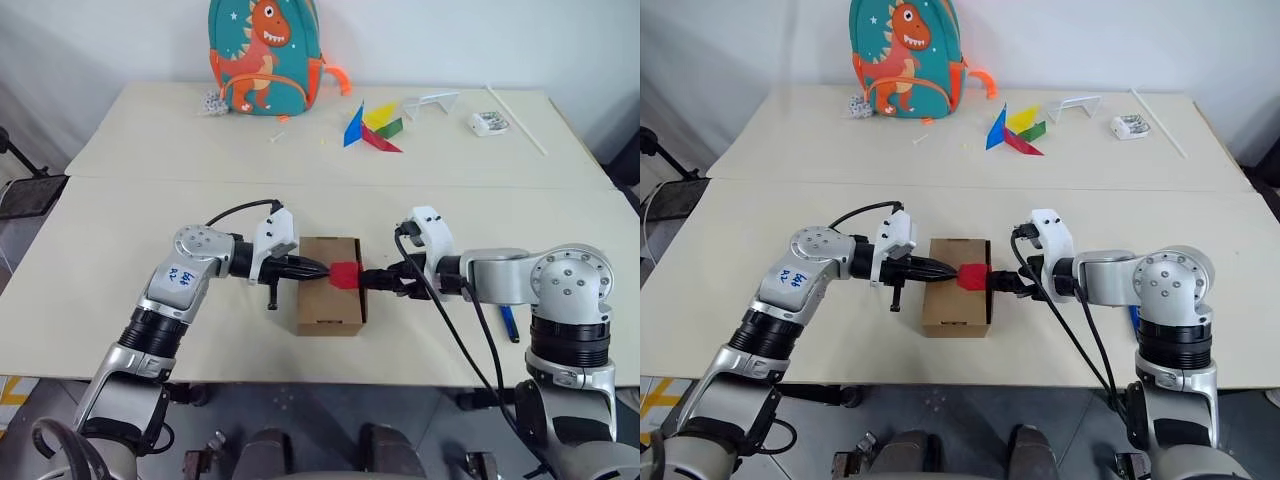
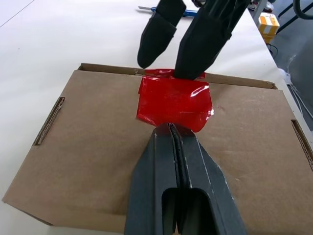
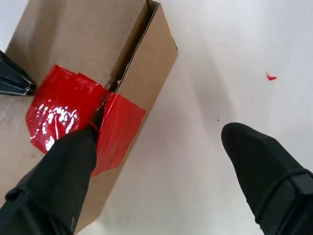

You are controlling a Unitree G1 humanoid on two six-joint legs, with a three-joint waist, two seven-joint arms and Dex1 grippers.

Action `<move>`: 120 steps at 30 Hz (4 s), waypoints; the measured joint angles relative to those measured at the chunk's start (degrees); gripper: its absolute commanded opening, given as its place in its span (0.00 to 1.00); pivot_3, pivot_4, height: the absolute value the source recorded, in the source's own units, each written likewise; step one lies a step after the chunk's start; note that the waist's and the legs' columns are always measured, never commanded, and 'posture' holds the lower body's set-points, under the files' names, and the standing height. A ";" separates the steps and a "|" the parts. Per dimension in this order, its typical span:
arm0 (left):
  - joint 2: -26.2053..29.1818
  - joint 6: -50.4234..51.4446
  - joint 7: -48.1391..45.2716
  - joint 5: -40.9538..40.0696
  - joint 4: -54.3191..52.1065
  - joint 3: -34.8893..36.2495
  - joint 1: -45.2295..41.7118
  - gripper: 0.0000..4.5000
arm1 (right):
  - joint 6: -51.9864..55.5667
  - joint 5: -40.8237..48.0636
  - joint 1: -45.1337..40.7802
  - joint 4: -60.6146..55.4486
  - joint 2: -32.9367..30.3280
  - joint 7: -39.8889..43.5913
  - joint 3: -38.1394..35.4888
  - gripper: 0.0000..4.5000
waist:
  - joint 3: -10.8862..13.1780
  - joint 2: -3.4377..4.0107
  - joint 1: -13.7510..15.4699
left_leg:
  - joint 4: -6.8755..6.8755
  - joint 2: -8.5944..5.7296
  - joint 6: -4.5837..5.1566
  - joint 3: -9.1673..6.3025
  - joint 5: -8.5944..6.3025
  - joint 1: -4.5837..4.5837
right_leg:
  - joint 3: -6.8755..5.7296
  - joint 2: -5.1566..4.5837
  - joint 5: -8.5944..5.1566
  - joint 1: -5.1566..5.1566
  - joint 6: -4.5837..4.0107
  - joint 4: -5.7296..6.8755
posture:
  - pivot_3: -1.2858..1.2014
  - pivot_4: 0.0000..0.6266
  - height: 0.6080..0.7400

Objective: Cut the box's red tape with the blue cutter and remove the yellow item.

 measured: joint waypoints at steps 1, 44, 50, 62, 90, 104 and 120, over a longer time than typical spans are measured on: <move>-0.02 -0.01 0.00 0.01 0.00 -0.04 0.00 0.00 | -0.11 -0.83 -0.11 -0.28 0.10 0.26 0.51 0.96 | -0.01 0.01 -0.12 | 0.00 0.00 0.00 0.00 0.00 0.01 | 0.00 0.00 0.00 0.01 0.00 0.01 | 0.52 0.24 1.00; 0.64 -0.69 -1.14 0.22 0.50 -0.15 -0.47 0.00 | -0.21 -5.54 -2.15 28.62 -4.40 28.61 -5.31 0.96 | -0.03 0.03 -0.56 | -0.04 0.03 0.01 0.11 0.00 0.05 | 0.01 0.02 0.00 0.11 0.00 -0.24 | 0.52 0.24 1.00; 0.85 -0.66 -1.26 0.24 0.39 -0.16 -0.46 0.00 | -0.56 -7.20 -2.73 29.69 -0.39 31.15 -5.35 0.96 | -0.03 0.03 -0.63 | -0.04 0.04 0.00 0.11 0.00 0.07 | 0.01 0.02 0.00 0.11 0.00 -0.21 | 0.52 0.24 1.00; 1.98 -0.56 -1.28 0.24 -0.01 -0.11 -0.36 0.00 | -2.01 -10.90 -0.18 32.77 2.66 33.30 -9.89 0.45 | -0.03 0.04 -0.77 | -0.05 0.04 -0.01 0.11 0.01 0.07 | 0.01 0.02 0.00 0.11 0.00 -0.20 | 0.52 0.24 1.00; 2.06 0.00 0.55 -0.22 -1.61 0.22 1.06 0.00 | 0.14 -13.07 -2.75 26.86 1.17 32.29 -1.56 0.00 | -0.07 -0.01 -0.50 | -0.02 0.02 0.00 0.08 0.01 0.09 | 0.03 -0.02 0.01 0.14 -0.01 -0.20 | 0.52 0.24 1.00; -2.41 0.56 6.24 -0.70 -1.20 1.86 2.11 0.00 | 0.11 11.05 -9.88 21.24 -14.67 14.45 5.53 0.00 | -0.06 0.00 0.84 | -0.02 -0.01 0.00 0.04 0.00 -0.02 | -0.06 -0.05 0.02 0.13 0.01 -0.34 | 0.52 0.24 1.00; -7.13 1.57 10.77 -1.10 -0.66 2.63 3.25 0.00 | 0.02 26.63 -13.35 14.18 -19.33 -8.89 12.06 0.00 | -0.06 0.00 1.36 | 0.02 0.00 0.04 0.05 -0.02 -0.08 | -0.08 -0.06 0.02 0.15 0.01 -0.47 | 0.52 0.24 1.00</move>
